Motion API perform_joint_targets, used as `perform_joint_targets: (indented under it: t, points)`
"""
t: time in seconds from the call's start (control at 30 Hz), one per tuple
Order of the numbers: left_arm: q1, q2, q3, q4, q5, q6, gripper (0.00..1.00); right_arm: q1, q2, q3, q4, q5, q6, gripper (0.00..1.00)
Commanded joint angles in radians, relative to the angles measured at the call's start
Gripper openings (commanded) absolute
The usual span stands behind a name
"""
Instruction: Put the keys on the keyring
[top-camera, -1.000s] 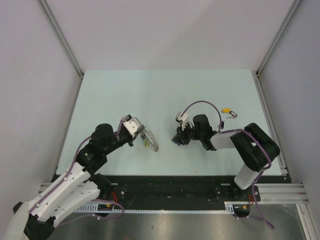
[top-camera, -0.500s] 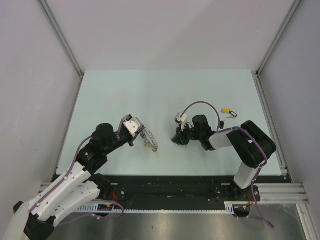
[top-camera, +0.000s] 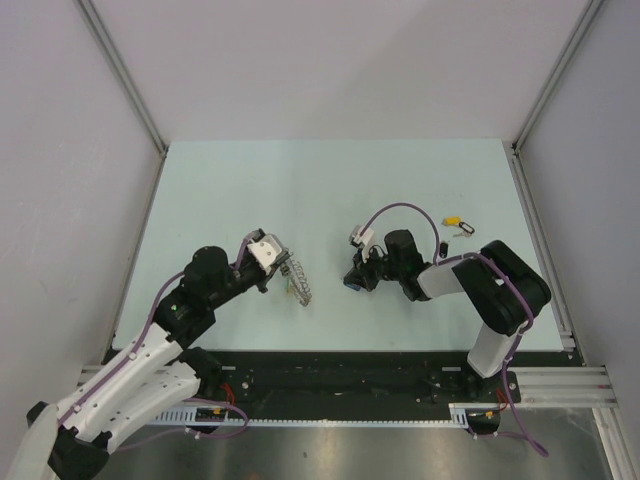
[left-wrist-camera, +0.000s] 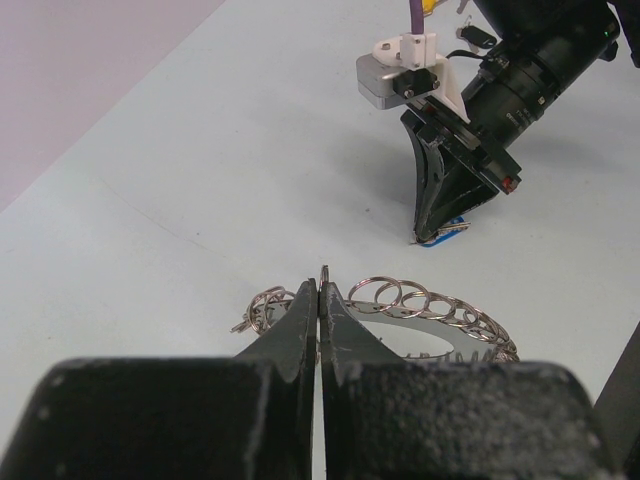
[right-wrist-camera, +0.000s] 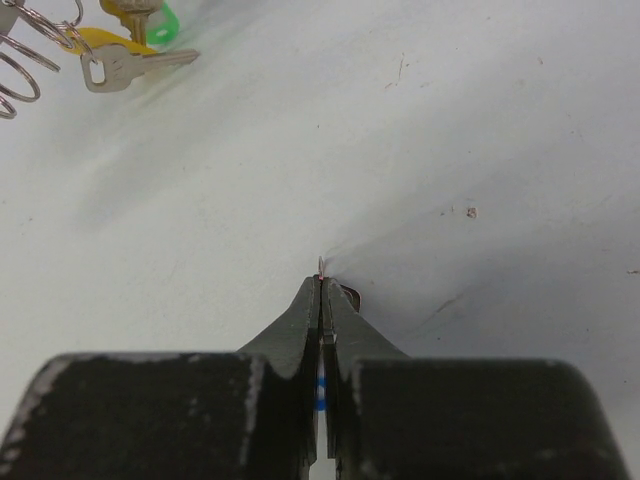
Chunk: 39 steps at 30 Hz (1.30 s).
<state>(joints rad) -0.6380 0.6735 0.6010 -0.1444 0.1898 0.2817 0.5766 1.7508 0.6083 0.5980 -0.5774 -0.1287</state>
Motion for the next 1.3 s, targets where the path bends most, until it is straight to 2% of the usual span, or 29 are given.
perform_joint_targets:
  t: [0.0, 0.2, 0.37, 0.57, 0.7, 0.83, 0.97, 1.17, 1.27]
  points:
    - [0.004, -0.008, 0.008, 0.068, 0.023, 0.020, 0.01, 0.003, -0.002, 0.018, 0.013, -0.015, -0.015, 0.00]
    - [0.004, -0.022, 0.000, 0.083, 0.051, 0.013, 0.00, 0.006, -0.134, 0.018, -0.069, 0.025, 0.017, 0.00]
    - [0.004, -0.037, -0.003, 0.112, 0.088, 0.002, 0.00, 0.015, -0.314, 0.018, -0.165, 0.074, 0.037, 0.00]
    - [0.004, -0.003, 0.022, 0.209, 0.269, -0.024, 0.00, 0.022, -0.535, 0.047, -0.410, 0.151, 0.049, 0.00]
    - [0.004, 0.101, 0.097, 0.204, 0.391, 0.002, 0.01, 0.038, -0.649, 0.091, -0.521, 0.192, 0.098, 0.00]
    - [0.004, 0.187, 0.163, 0.216, 0.531, 0.023, 0.00, 0.075, -0.718, 0.165, -0.684, 0.250, 0.089, 0.00]
    - [0.004, 0.264, 0.221, 0.227, 0.608, 0.034, 0.00, 0.106, -0.777, 0.225, -0.808, 0.287, 0.042, 0.00]
    - [0.004, 0.330, 0.194, 0.292, 0.632, -0.009, 0.00, 0.121, -0.827, 0.298, -0.952, 0.294, -0.034, 0.00]
    - [0.004, 0.334, 0.123, 0.405, 0.617, -0.084, 0.00, 0.124, -0.832, 0.300, -0.978, 0.268, -0.057, 0.00]
